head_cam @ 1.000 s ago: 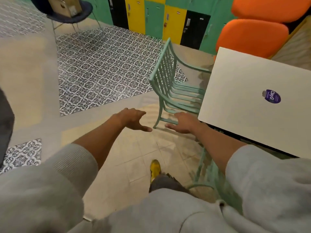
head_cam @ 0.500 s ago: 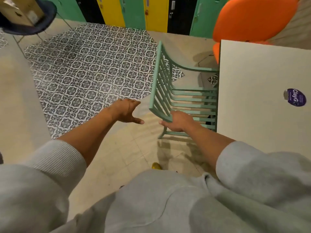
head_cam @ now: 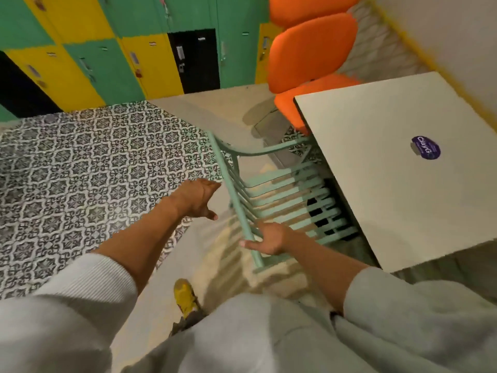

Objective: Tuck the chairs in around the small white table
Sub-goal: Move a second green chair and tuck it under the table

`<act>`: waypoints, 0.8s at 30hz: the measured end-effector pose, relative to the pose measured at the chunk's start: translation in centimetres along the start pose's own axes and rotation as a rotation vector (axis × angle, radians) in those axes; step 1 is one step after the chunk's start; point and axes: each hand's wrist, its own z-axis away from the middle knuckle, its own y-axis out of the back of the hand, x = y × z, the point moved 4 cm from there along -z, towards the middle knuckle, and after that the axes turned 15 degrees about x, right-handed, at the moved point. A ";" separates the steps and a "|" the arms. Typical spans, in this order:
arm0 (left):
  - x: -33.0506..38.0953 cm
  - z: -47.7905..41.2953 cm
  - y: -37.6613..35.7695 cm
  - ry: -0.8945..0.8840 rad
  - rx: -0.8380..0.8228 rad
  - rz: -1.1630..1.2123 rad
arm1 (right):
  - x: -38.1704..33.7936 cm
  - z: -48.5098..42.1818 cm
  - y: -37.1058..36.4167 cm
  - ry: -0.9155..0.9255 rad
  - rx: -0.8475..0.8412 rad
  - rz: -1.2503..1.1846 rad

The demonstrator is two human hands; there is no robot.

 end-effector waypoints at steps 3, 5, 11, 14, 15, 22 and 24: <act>-4.0 -3.8 -0.4 -0.180 -0.005 -0.029 | -2.8 -0.8 -1.4 -0.120 -0.032 -0.097; -5.6 -6.2 -0.8 -0.283 -0.011 -0.067 | -4.1 -1.2 -2.7 -0.273 0.002 -0.149; -7.5 -13.2 -0.7 -0.604 0.062 -0.157 | -7.6 -2.0 -3.4 -0.673 0.208 -0.381; -7.6 -16.2 -1.3 -0.705 0.020 -0.239 | -8.3 -2.8 -2.9 -0.730 0.244 -0.362; -7.5 -17.3 -1.6 -0.732 0.006 -0.254 | -8.4 -3.4 -2.8 -0.738 0.254 -0.355; -6.1 -21.5 -4.3 -0.877 -0.133 -0.252 | -8.0 -8.6 -2.9 -0.875 0.305 -0.222; -5.9 -22.1 -4.8 -0.901 -0.124 -0.240 | -7.9 -9.5 -3.1 -0.947 0.301 -0.242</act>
